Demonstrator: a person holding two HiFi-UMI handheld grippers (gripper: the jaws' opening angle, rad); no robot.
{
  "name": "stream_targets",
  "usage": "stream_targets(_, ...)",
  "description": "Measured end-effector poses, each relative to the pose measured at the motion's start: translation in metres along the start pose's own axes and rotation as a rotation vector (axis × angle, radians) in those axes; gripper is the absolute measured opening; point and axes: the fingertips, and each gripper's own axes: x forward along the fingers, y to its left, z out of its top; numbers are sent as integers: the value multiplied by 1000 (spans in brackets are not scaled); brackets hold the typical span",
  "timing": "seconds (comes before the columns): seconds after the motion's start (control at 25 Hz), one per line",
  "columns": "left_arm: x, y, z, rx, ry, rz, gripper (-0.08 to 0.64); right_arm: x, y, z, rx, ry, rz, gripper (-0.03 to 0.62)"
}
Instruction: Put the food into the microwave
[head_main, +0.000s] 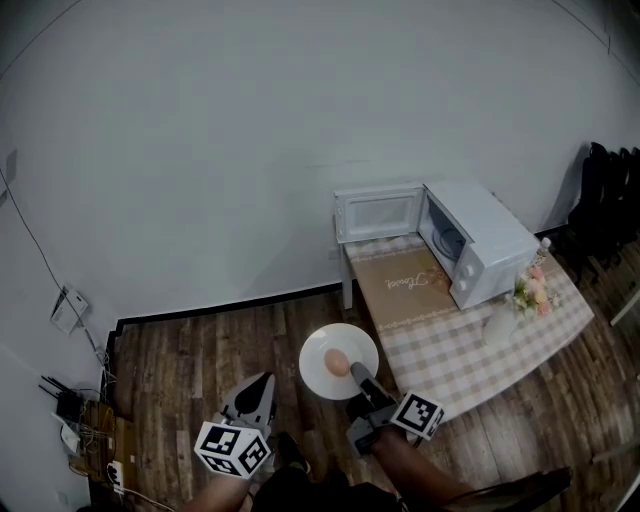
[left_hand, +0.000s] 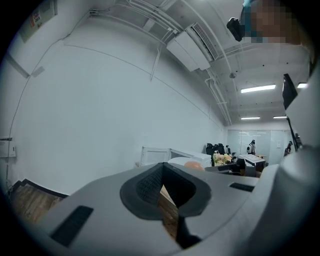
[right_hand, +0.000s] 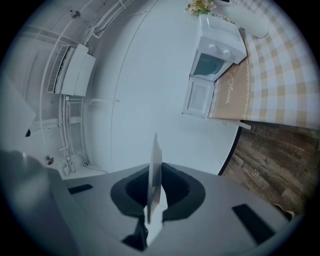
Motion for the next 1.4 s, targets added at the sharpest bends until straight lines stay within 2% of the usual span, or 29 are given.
stream_targets(0.48, 55, 45, 14, -9, -32, -70, 8, 50, -12, 21, -62, -42, -31, 28)
stream_targets(0.64, 73, 62, 21, -2, -32, -102, 8, 76, -14, 23, -48, -53, -30, 28)
stream_targets(0.76, 87, 76, 28, -3, -37, -123, 8, 95, -19, 26, -61, -54, -66, 28)
stream_targets(0.92, 106, 96, 30, -6, -29, -130, 8, 119, -18, 31, -42, -75, -37, 28)
stream_targets(1.04, 120, 110, 31, -9, -21, -138, 8, 133, -28, 36, -45, -83, -79, 28)
stream_targets(1.16, 132, 122, 35, -12, -16, -155, 8, 148, -29, 39, -49, -94, -82, 28)
stream_targets(1.4, 151, 135, 46, -6, -10, -220, 8, 175, -26, 52, -50, -142, -77, 28)
